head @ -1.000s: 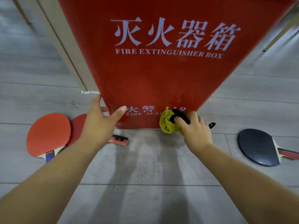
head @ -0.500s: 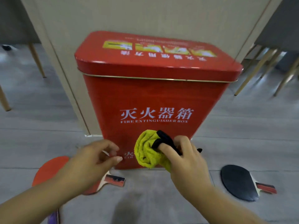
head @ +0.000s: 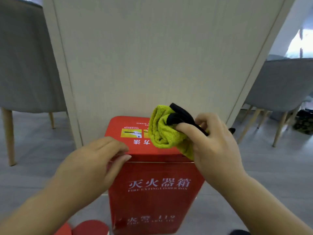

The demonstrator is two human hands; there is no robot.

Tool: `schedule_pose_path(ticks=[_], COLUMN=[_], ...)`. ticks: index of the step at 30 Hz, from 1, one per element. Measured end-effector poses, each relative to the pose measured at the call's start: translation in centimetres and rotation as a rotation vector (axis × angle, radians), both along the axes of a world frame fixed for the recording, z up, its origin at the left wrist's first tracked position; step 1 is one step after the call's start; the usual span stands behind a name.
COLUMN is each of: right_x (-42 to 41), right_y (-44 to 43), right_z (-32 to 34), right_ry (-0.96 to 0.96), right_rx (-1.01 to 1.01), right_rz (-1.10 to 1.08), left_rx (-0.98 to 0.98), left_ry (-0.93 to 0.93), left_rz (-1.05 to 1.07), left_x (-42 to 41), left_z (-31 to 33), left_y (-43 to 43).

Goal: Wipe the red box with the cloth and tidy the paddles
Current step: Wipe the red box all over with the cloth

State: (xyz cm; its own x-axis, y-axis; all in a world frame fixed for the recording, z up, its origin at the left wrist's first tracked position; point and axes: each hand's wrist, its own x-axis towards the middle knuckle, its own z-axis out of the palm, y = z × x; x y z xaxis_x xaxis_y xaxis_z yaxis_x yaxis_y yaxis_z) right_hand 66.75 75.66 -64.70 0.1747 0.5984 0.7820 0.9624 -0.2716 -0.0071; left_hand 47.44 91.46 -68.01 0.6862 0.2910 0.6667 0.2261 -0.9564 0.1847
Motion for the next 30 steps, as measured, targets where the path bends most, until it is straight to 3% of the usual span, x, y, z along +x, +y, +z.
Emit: schedule_pose_path(ticks=[2,5,9,16,20,24,30], right_x=[1.3,3.5,5.1,7.7,9.7,11.4,12.6], right_y=[1.8,4.8,6.7,2.8,0.2,-1.7,-2.8], right_z=[1.1,1.6,1.4,-0.1,-2.1,-3.7,-3.8], right_ry=[-0.116,-0.121,0.072,0.207,0.283,0.446,0.689], right_rx=[-0.026,-0.154,-0.410,-0.317,-0.269,-0.379,-0.551], right_rz=[-0.036,0.003,0.109,-0.005,-0.119,-0.160,-0.115], left_rx=[0.054,-0.006,-0.105,-0.195,-0.320,-0.577,-0.733], left_ry=[0.065,0.160,0.210,0.096,0.010,-0.060,-0.114], left_rz=[0.036,0.053,0.058,0.077,0.258,0.432,0.524], left_x=[0.7,1.8,2.8,3.7,3.6,3.9,4.2], left_z=[0.6,0.3,-0.9,-2.2,-3.2,-3.0,-3.2], left_y=[0.6,1.8,3.4,3.7,2.7,1.1,-0.6])
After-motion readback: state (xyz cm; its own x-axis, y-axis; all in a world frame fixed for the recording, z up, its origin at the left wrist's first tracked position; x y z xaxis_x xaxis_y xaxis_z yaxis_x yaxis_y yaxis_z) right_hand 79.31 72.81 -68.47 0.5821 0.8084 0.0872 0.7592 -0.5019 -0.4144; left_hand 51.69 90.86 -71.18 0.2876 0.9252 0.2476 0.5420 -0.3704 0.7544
